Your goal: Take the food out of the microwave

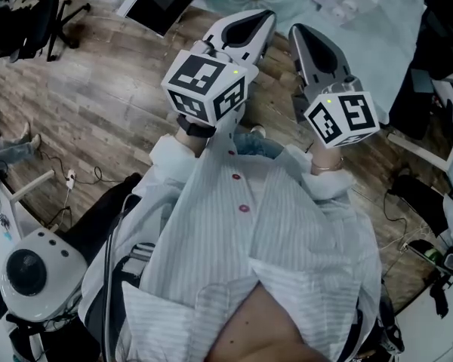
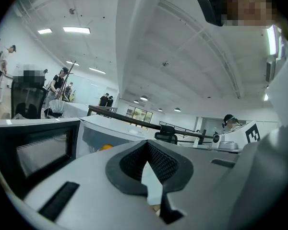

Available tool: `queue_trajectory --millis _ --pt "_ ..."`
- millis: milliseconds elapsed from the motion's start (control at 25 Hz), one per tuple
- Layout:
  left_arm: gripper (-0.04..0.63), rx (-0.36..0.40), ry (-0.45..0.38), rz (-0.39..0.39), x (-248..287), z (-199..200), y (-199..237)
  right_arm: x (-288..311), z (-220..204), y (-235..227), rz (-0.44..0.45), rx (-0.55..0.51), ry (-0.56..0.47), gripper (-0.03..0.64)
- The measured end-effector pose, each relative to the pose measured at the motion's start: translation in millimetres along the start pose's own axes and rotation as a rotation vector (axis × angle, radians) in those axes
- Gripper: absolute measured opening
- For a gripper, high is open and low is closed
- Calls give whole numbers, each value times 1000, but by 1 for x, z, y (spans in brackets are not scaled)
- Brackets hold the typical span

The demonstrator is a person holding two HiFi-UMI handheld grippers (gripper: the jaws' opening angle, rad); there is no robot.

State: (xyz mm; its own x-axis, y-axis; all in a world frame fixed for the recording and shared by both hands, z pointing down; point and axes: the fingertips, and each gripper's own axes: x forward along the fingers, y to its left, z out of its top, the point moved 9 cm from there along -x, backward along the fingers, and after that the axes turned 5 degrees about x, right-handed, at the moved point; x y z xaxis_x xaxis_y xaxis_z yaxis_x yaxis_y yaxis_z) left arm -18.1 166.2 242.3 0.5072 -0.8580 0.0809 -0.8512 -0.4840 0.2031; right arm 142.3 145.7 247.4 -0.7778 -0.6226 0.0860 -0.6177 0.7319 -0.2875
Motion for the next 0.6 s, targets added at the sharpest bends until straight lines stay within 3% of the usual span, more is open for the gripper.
queue_trajectory --millis 400,600 --pt "8 16 19 -89 53 18 78 80 10 -30 -92 20 -19 32" --pt "8 -15 47 -130 68 14 103 100 9 -41 -144 36 -24 32"
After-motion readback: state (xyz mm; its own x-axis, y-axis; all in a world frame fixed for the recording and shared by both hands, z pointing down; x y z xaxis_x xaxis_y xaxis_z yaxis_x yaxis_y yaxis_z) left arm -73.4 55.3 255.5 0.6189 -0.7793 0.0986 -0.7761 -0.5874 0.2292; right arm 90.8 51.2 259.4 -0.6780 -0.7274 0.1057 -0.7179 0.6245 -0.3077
